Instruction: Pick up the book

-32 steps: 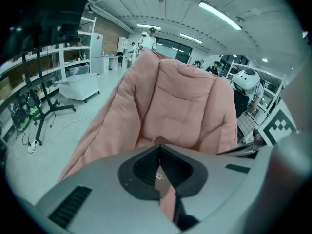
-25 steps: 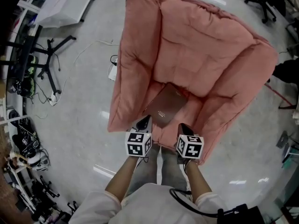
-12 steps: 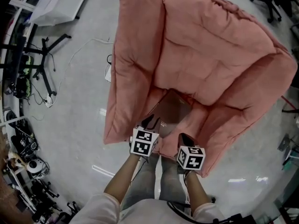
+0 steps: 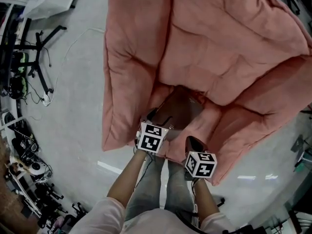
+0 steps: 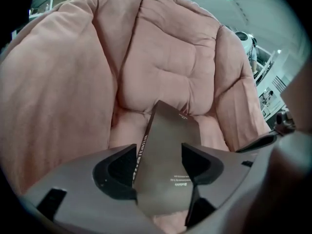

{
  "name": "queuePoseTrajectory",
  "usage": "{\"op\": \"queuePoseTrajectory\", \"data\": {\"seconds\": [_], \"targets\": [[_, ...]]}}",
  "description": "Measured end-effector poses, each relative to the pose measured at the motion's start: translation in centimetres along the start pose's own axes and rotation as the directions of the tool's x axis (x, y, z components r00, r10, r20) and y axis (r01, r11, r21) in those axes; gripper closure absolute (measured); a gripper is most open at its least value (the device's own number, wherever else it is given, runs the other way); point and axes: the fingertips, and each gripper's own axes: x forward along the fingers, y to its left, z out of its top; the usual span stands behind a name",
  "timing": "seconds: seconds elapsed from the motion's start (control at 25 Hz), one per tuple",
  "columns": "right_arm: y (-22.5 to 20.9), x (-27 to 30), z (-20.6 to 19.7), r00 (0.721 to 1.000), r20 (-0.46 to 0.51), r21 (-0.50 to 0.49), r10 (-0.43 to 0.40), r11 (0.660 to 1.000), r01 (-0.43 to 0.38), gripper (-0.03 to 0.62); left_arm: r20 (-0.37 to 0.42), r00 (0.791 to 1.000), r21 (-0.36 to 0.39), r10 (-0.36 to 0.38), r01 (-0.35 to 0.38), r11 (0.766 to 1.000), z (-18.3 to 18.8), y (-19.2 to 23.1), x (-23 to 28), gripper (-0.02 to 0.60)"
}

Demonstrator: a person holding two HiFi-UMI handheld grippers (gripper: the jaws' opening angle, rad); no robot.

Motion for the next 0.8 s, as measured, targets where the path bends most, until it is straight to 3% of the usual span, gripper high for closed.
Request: {"op": "queuePoseTrajectory", "data": {"seconds": [0.16, 0.4, 0.6, 0.8], "targets": [[0.1, 0.9, -0.4, 1.0, -0.015, 0.019, 0.014, 1.0, -0.014, 0.562, -0.038, 0.999, 0.011, -0.002, 0.002, 1.0, -0.1, 1.0, 1.8, 0.281], [0.8, 2.0, -0.8, 0.999, -0.032, 0.04, 0.043, 0.998, -0.041, 0.562, -0.129, 0.99, -0.048, -0.058, 0.052, 0.998, -0.8, 1.9, 3.9, 0.262], [1.0, 2.3, -0.8, 0.998, -0.03, 0.054, 0.058, 0.997, -0.056, 0.562, -0.168, 0.974, -0.092, -0.154, 0.14, 0.986, -1.0, 1.8, 4.7, 0.256], [0.9, 2.6, -0.7, 0.998, -0.02, 0.068, 0.052, 0.996, -0.05, 0.562, -0.195, 0.957, -0.017, -0.213, 0.214, 0.977, -1.5, 0.3, 4.7, 0.261]]}}
